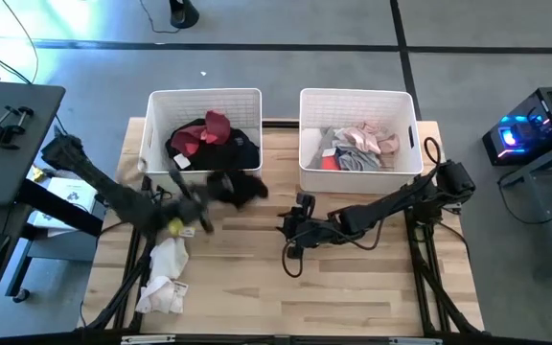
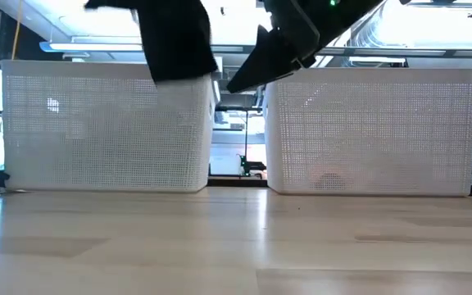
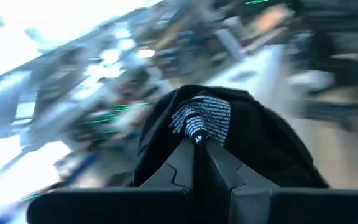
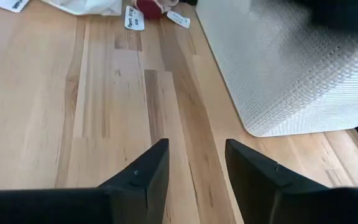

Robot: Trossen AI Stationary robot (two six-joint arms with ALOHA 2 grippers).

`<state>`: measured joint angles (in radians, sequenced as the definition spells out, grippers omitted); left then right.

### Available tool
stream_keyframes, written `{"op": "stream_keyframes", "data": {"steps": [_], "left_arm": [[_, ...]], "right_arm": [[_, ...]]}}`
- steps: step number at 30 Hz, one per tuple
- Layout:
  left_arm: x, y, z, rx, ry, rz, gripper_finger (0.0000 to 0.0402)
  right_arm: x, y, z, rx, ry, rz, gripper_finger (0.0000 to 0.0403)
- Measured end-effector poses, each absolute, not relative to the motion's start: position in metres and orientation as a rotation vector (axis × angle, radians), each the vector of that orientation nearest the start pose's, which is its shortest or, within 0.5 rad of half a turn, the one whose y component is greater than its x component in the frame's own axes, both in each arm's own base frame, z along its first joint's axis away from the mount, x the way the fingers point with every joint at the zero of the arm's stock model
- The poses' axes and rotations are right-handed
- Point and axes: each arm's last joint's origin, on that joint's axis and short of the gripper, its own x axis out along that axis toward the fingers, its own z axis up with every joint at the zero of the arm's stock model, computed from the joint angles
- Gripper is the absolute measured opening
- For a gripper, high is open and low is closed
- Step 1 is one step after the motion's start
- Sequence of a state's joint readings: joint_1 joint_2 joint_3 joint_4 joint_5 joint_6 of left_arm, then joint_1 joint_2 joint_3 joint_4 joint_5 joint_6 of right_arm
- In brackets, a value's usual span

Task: Sort clothes
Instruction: Put the black underwear into the left white laundry bin, then put the white underwear into the right white laundry bin

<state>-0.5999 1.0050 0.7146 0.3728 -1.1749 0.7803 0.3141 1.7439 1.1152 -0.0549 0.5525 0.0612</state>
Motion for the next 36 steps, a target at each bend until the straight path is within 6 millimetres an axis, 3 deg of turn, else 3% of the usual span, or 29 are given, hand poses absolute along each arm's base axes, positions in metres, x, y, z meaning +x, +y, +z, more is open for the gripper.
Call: {"op": "stream_keyframes", "data": {"steps": [5,9,14,20,28,32,36], "left_arm": [[0.168,-0.042,0.373,0.701,0.153,0.808,0.0005],[0.148,-0.004,0.389,0.640,0.154,1.015,0.0005],[0.138,0.027,0.381,0.574,0.232,1.171,0.0005],[0.149,0.055,0.345,0.468,0.394,1.137,0.0017],[0.164,0.096,0.312,0.275,0.558,1.058,0.0103],[0.172,0.107,0.320,0.160,0.528,0.928,0.0161],[0.178,0.105,0.345,0.103,0.464,0.792,0.0199]], "right_arm": [[0.361,0.101,0.202,-0.245,0.620,-0.240,0.0145],[0.361,0.102,0.200,-0.247,0.624,-0.239,0.0145],[0.362,0.102,0.201,-0.252,0.615,-0.235,0.0145],[0.363,0.102,0.202,-0.261,0.606,-0.229,0.0145],[0.363,0.102,0.202,-0.262,0.607,-0.229,0.0145],[0.363,0.102,0.202,-0.262,0.606,-0.229,0.0145],[0.363,0.102,0.202,-0.259,0.606,-0.230,0.0145]]}}
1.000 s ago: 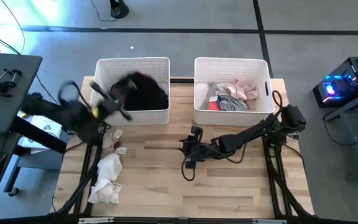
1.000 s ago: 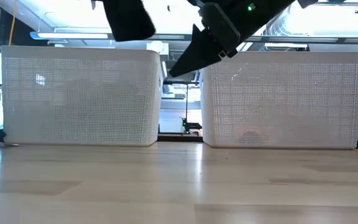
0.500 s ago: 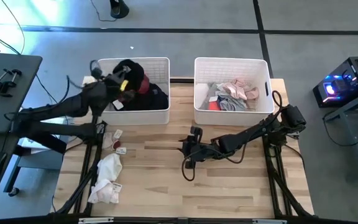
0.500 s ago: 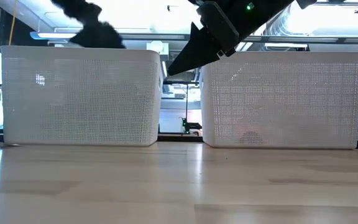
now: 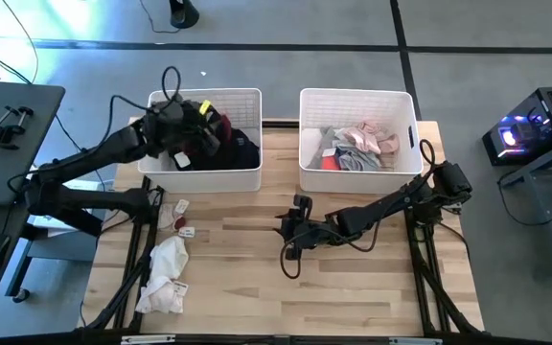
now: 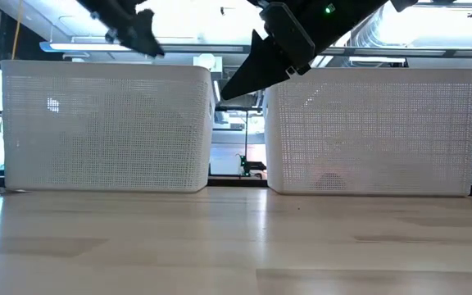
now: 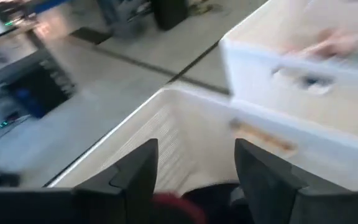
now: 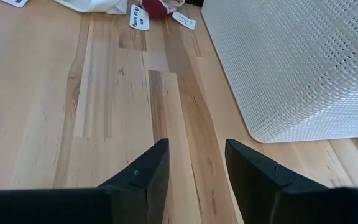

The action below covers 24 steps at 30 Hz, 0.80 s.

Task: Sort clothes
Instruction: Put the white underwear into the right white laundry bin

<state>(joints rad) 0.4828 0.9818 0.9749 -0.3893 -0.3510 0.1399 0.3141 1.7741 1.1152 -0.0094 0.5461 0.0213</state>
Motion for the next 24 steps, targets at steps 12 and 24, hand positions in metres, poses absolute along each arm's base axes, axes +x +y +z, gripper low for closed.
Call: {"op": "stream_keyframes", "data": {"steps": [12,24], "left_arm": [[0.179,0.025,0.377,0.216,0.645,0.313,0.0177],[0.179,-0.019,0.339,0.096,0.964,0.455,0.0130]], "right_arm": [[0.363,0.102,0.202,-0.232,0.601,-0.237,0.0145],[0.363,0.102,0.203,-0.230,0.591,-0.236,0.0145]]}}
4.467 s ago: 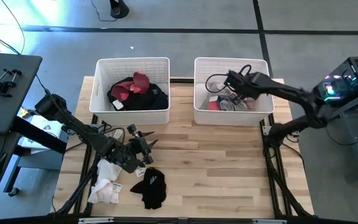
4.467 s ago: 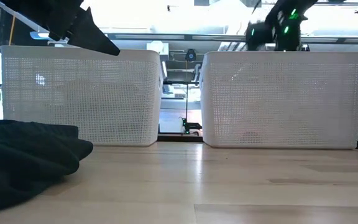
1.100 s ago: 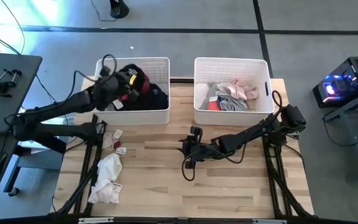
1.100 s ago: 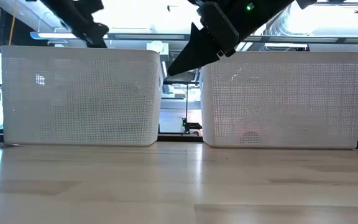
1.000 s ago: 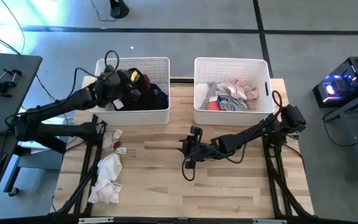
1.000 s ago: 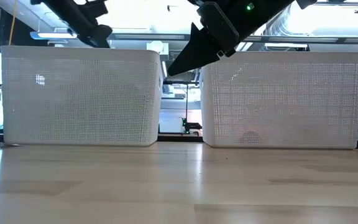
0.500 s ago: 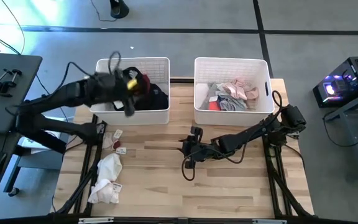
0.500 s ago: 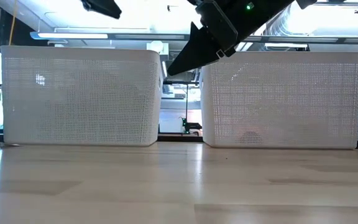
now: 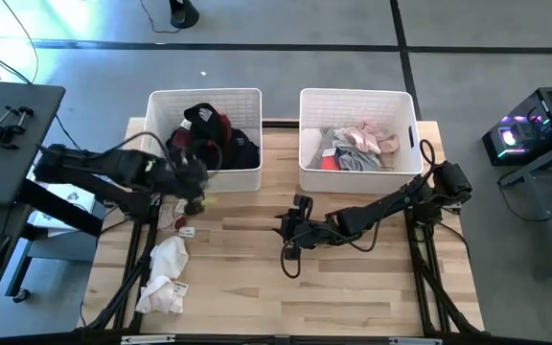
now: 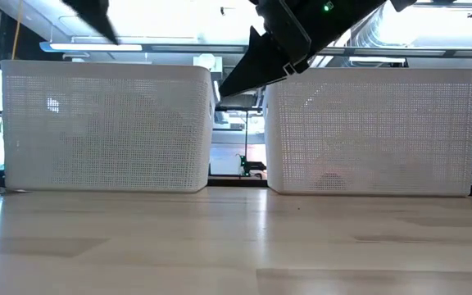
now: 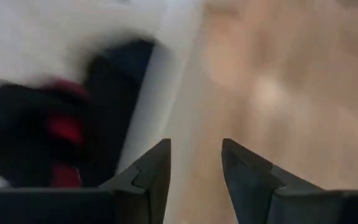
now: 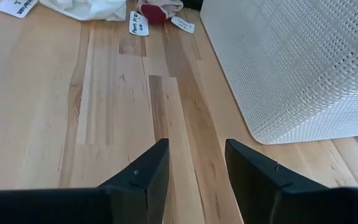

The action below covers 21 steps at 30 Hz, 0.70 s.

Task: Sort clothes
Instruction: Put the white underwear into the right white laundry bin

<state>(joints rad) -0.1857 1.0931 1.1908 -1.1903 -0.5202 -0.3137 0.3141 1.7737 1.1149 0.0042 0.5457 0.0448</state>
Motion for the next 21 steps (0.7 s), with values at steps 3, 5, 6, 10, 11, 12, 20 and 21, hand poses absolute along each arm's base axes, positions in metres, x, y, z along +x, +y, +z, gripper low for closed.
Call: {"op": "stream_keyframes", "data": {"steps": [3,5,6,10,11,12,20,21], "left_arm": [[0.174,-0.040,0.327,-0.044,1.154,0.240,0.0123],[0.172,-0.056,0.321,-0.141,1.250,0.207,0.0118],[0.170,-0.064,0.318,-0.175,1.280,0.222,0.0116],[0.166,-0.095,0.307,-0.237,1.320,0.303,0.0109],[0.164,-0.102,0.301,-0.235,1.319,0.317,0.0108],[0.161,-0.109,0.295,-0.227,1.317,0.335,0.0108],[0.126,-0.132,0.217,-0.470,1.452,0.645,0.0107],[0.122,-0.134,0.206,-0.515,1.479,0.663,0.0107]], "right_arm": [[0.363,0.102,0.203,-0.238,0.592,-0.234,0.0145],[0.363,0.102,0.203,-0.248,0.592,-0.231,0.0145],[0.363,0.102,0.203,-0.248,0.592,-0.231,0.0145],[0.363,0.102,0.204,-0.245,0.589,-0.231,0.0145],[0.363,0.102,0.203,-0.245,0.589,-0.231,0.0145],[0.363,0.102,0.204,-0.245,0.589,-0.231,0.0145],[0.363,0.103,0.203,-0.248,0.591,-0.228,0.0145],[0.363,0.103,0.203,-0.249,0.591,-0.228,0.0145]]}}
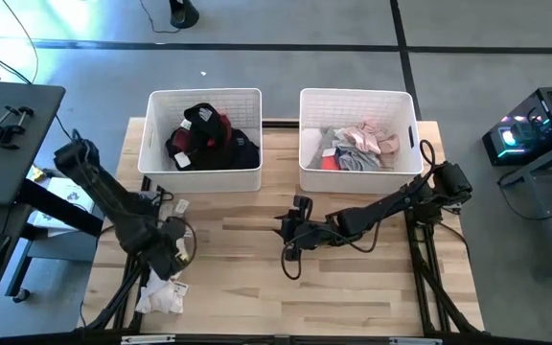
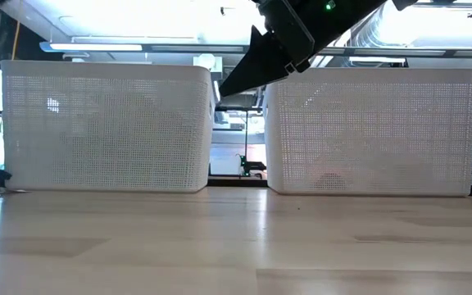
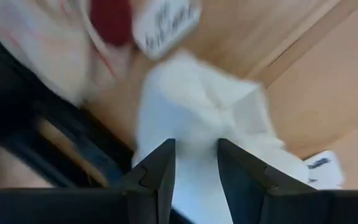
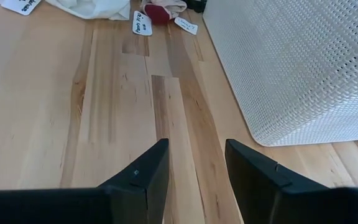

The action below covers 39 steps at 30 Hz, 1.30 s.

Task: Sort clothes
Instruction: Put the white underwear into the right white laundry bin

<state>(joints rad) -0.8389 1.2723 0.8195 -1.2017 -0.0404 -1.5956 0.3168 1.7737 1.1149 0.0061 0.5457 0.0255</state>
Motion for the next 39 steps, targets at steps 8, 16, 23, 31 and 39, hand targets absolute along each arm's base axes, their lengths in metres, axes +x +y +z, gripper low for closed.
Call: {"op": "stream_keyframes", "data": {"steps": [8,16,23,31,39], "left_arm": [[0.114,-0.139,0.144,-0.683,1.448,0.444,0.0092],[0.133,-0.144,0.160,-0.409,1.153,0.294,0.0012],[0.167,-0.148,0.202,-0.058,0.741,0.261,0.0004],[0.198,-0.127,0.203,0.078,0.624,0.280,0.0004],[0.212,-0.111,0.205,0.114,0.592,0.315,0.0005]], "right_arm": [[0.364,0.102,0.204,-0.253,0.587,-0.229,0.0145],[0.364,0.103,0.205,-0.265,0.577,-0.224,0.0145],[0.367,0.101,0.206,-0.246,0.558,-0.211,0.0145],[0.386,0.082,0.199,-0.183,0.494,-0.001,0.0172],[0.413,0.067,0.168,-0.112,0.361,0.001,0.0250]]}}
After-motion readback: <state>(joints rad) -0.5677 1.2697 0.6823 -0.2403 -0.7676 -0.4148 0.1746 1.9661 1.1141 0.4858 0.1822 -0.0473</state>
